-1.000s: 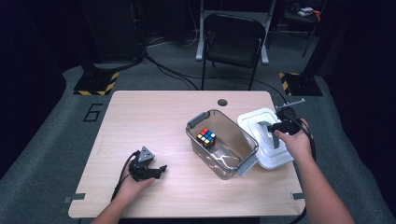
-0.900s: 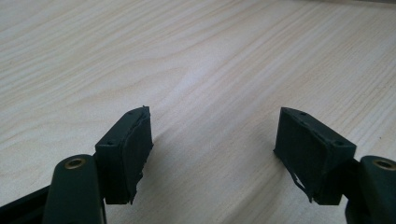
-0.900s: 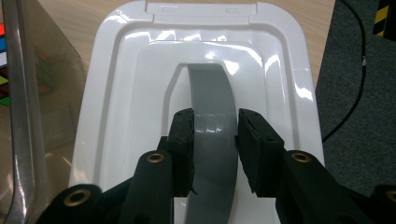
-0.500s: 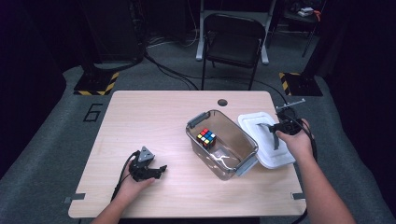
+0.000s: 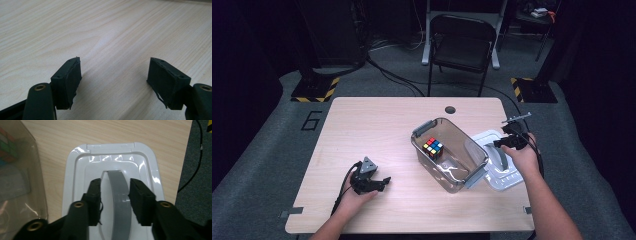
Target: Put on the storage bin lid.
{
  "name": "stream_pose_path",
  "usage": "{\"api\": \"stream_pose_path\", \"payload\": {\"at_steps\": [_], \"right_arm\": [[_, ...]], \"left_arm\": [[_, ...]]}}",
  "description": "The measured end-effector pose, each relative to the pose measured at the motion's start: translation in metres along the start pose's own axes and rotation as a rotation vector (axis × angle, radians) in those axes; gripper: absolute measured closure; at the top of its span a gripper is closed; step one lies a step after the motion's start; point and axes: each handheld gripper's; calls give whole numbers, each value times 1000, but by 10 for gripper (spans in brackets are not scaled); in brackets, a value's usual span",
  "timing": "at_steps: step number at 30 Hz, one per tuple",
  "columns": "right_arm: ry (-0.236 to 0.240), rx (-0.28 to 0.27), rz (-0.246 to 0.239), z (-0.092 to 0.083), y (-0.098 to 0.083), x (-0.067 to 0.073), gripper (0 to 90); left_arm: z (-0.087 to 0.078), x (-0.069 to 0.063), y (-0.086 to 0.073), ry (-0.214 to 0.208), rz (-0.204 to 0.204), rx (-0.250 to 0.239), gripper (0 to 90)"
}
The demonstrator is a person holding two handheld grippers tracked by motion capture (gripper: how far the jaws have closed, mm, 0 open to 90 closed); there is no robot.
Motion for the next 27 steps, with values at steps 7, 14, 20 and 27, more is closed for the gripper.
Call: {"api": "stream_pose_path", "payload": {"at_steps": [7,14,20,27], "right_arm": [[-20,-3,31,14,-6,-5,438],[-20,3,45,24,-10,-7,413],[-24,13,56,32,-15,-12,411],[-18,55,55,48,-21,-17,433]], "left_arm": [[0,0,0,0,0,0,270],[0,0,0,0,0,0,270],[0,0,0,-4,1,3,270],[1,0,0,4,-1,-9,270]]}}
Point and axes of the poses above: each handheld gripper's, and its own axes: z roughly forward along the jaws, y roughly out of its top, x roughly to its left, and after that the axes turned 13 degrees about x, right-handed
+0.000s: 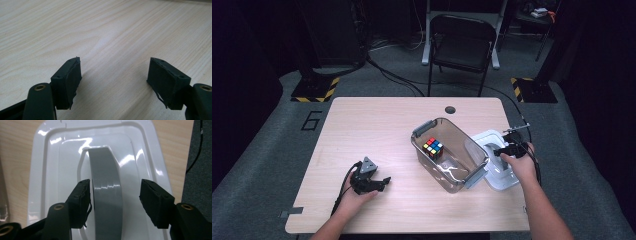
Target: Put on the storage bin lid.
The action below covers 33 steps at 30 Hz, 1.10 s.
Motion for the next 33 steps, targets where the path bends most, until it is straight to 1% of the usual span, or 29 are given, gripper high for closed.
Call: {"api": "stream_pose_path", "payload": {"at_steps": [1,2,4,9,11,15,17,18,21,22,24,26,29,33], "right_arm": [[0,3,1,1,0,0,451],[8,6,7,3,-1,-1,489],[19,9,8,4,-1,-1,535],[39,15,-1,3,-1,0,599],[47,13,-4,3,-1,1,658],[26,18,-20,2,0,2,666],[21,22,-15,2,0,2,667],[22,21,-22,1,0,1,667],[21,22,-23,0,0,0,667],[20,20,-12,-2,0,1,668],[24,18,-14,-4,1,0,668],[13,14,-18,-7,1,1,668],[14,5,-23,-13,3,0,669],[1,-5,-32,-23,5,0,669]], "left_arm": [[-1,0,0,-4,3,9,270],[-1,0,0,-6,1,8,270],[0,0,0,-1,-1,2,270],[-1,0,0,-4,1,7,270],[0,0,0,-5,-1,6,270],[-1,0,0,-4,3,6,270],[-1,0,0,-7,2,13,270],[-1,0,0,-7,2,12,270],[-1,0,0,-7,2,12,270],[-1,0,0,-7,2,11,269],[-1,0,0,-7,3,12,270],[-1,0,0,-8,1,12,270],[-1,0,0,-7,2,12,270],[-1,0,0,-4,1,7,270]]}}
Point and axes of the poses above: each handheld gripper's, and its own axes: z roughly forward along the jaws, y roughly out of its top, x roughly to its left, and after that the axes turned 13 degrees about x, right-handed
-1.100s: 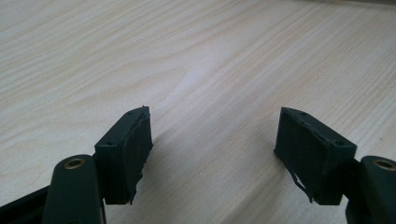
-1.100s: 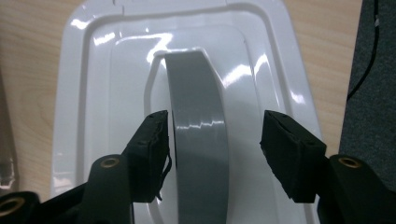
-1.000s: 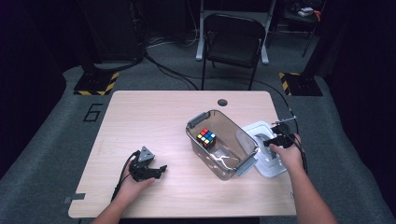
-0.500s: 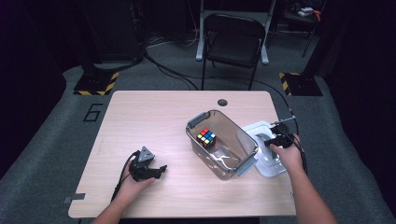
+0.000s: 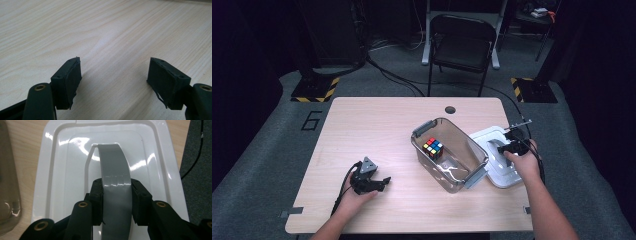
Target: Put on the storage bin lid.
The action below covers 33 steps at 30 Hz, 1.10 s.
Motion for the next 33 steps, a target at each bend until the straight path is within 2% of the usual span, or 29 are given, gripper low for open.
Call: {"api": "stream_pose_path", "payload": {"at_steps": [6,7,19,33], "right_arm": [[-18,-24,-3,-17,5,1,668],[-13,-28,-7,-20,6,1,668],[-31,-69,-42,-52,19,7,669],[-18,-93,-24,-75,24,3,669]], "left_arm": [[0,0,0,0,-3,-4,270],[0,0,0,-3,2,6,270],[0,0,0,-1,-3,1,270],[0,0,0,1,0,2,270]]}}
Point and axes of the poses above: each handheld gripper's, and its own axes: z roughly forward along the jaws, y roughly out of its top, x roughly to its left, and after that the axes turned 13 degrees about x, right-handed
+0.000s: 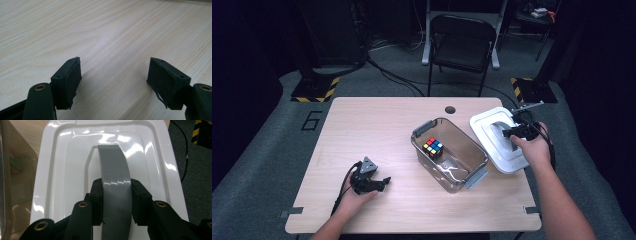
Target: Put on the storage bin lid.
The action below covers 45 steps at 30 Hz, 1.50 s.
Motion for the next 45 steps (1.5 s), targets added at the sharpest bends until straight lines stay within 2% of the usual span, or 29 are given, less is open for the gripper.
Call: {"api": "stream_pose_path", "payload": {"at_steps": [10,21,32,45], "right_arm": [[-4,-26,-7,-17,2,-1,669],[24,-34,-17,-31,4,8,670],[39,-29,-62,-35,11,21,670],[74,-24,-112,-29,17,43,670]], "left_arm": [[0,0,0,0,0,-1,270],[0,0,0,-2,3,4,270],[-1,1,0,-1,6,6,270],[0,0,0,-3,3,3,270]]}}
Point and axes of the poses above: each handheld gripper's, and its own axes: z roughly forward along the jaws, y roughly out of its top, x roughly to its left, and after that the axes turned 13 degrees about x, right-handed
